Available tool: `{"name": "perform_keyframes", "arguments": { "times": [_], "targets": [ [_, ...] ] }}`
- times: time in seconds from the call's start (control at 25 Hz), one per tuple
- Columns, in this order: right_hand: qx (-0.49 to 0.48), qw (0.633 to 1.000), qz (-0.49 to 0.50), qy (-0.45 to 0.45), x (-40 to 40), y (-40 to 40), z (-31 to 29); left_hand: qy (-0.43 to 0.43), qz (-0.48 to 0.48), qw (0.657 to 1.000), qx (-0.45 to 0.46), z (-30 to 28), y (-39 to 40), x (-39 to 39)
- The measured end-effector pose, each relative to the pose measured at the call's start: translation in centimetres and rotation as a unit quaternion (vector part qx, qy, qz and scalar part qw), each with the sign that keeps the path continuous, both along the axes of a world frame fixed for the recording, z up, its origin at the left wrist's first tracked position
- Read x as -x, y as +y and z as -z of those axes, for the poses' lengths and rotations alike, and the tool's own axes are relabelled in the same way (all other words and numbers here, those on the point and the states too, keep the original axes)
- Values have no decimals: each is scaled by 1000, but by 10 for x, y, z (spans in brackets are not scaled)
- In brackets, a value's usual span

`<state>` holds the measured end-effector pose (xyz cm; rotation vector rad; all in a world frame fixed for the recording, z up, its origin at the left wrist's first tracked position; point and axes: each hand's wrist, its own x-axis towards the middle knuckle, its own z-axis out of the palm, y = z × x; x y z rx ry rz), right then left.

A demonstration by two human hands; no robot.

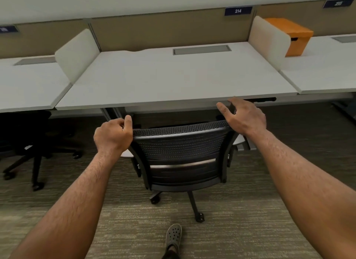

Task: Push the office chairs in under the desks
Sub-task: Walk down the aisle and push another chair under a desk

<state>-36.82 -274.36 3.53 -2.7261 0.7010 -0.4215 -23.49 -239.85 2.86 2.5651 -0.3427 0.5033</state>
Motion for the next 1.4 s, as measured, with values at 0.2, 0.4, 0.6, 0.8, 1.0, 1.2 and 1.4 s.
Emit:
{"name": "perform_keyframes", "arguments": {
  "times": [0.2, 0.4, 0.6, 0.8, 1.0, 1.2, 1.4],
  "targets": [
    [46, 995, -33, 77, -37, -4, 4, -45, -44, 997, -49, 5, 9, -51],
    [18, 990, -43, 130, -83, 0, 9, 50, -53, 996, -49, 10, 15, -111],
    [14, 986, -35, 161, -138, 0, 10, 109, -9, 994, -18, 15, 17, -173],
    [-5, 978, -10, 209, -193, -18, 9, 112, 24, 993, -1, 15, 3, -222],
    [6, 975, -2, 221, -240, -32, 14, 108, 39, 993, -2, 16, -7, -264],
    [9, 981, 10, 195, -269, -38, 15, 115, 34, 993, -16, 16, -16, -297],
    [34, 988, 40, 147, -277, -34, 14, 133, 25, 991, -26, 20, -20, -310]
  ]
}}
